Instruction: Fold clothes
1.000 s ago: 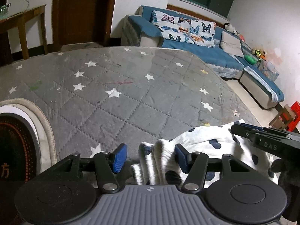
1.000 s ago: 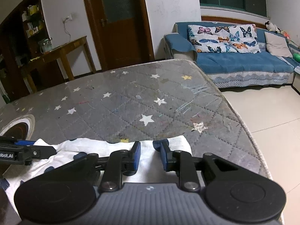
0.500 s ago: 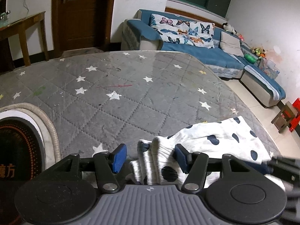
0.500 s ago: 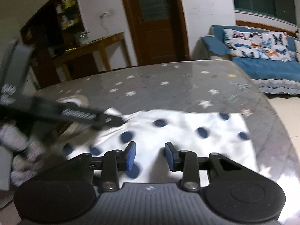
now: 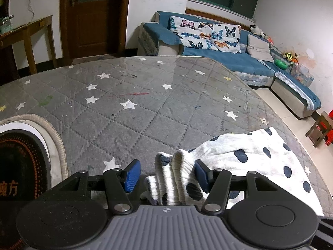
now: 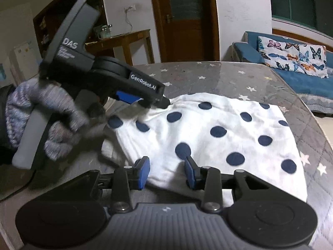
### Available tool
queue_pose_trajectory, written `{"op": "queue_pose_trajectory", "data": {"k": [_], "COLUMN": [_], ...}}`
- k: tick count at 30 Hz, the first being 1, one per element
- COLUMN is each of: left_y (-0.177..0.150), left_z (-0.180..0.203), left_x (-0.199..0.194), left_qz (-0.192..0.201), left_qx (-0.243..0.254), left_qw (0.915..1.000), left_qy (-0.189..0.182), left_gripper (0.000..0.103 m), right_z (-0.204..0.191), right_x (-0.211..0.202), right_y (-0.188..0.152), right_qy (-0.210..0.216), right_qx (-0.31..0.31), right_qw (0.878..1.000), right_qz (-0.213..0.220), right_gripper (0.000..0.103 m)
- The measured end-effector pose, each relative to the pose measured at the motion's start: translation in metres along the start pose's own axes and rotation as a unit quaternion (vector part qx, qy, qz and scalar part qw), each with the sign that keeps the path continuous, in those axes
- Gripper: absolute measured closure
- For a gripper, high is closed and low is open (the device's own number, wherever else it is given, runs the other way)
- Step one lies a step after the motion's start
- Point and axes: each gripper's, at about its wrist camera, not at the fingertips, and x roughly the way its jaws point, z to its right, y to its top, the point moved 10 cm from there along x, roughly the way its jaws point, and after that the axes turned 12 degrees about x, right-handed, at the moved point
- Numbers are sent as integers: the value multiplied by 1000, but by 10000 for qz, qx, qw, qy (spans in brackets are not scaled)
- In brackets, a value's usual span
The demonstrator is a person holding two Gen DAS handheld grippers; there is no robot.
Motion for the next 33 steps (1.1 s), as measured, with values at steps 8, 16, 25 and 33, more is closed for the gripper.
{"op": "queue_pose_trajectory", "data": {"k": [8,16,25,33], "left_y": [-2,-8,-14,-39], "left_z": [-3,-6,-4,0], "left_x": [-8,-23,-48,-49], "left_qz": [82,201,392,261], "left_qx": [-99,-80,62,159], "left_qw": [9999,9998,9992,9995], "left_qy": [-9,7,2,-40], "left_gripper": [39,39,36,34], "right_z": [27,68,85,96], "right_x": [-33,-43,-68,-56], "right_y": [6,-13,3,-10], "right_qy": [-287,-746,-962,-1130], "right_qx": [269,602,727,771], "right_qw": [9986,9949,9902,9891], "right_qz": [360,307,706,538], "right_gripper": [64,63,57,57]}}
